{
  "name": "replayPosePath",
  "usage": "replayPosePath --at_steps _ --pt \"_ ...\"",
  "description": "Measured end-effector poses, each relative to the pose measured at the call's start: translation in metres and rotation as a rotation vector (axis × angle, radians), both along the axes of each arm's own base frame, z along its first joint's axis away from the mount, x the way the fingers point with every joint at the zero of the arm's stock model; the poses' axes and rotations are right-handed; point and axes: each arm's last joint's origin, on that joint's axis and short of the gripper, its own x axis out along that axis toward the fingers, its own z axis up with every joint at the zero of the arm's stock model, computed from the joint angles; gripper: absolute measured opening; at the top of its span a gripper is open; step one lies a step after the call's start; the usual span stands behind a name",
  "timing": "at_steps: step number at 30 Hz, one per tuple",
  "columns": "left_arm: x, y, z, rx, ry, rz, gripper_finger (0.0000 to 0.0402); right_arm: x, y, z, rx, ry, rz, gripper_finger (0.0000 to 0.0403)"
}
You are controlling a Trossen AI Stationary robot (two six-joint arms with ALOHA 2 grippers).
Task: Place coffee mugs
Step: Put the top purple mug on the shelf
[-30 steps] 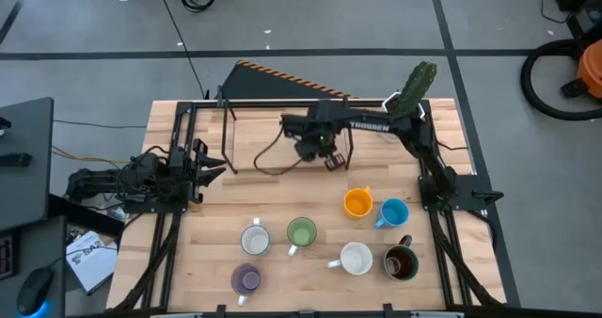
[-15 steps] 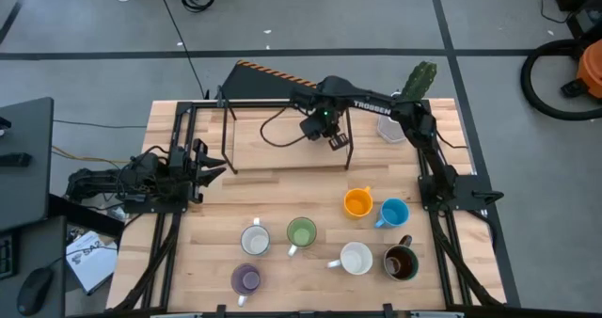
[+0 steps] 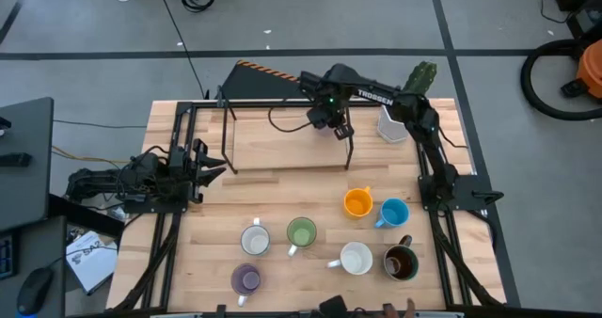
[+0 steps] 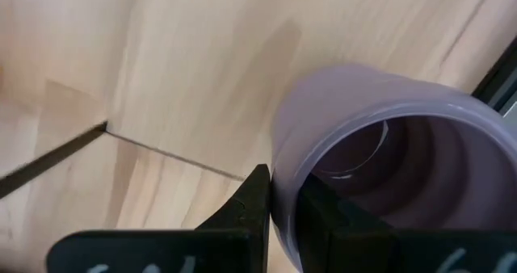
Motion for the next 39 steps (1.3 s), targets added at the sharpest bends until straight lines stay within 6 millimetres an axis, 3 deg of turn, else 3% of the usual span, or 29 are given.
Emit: replayPosePath --at_steps 13,20,39 --pt "0.000 0.000 0.000 0.000 0.001 0.000 0.0098 -0.004 -0.010 0.000 0.010 -0.019 -0.035 0.0059" --pt "0.000 0.000 0.000 0.000 0.001 0.000 0.0098 -0.003 -0.008 0.000 -0.016 0.000 -0.129 0.0079" --pt "0.000 0.000 0.000 0.000 0.001 0.000 0.0098 0.005 0.003 0.001 -0.075 -0.004 -0.121 0.0148"
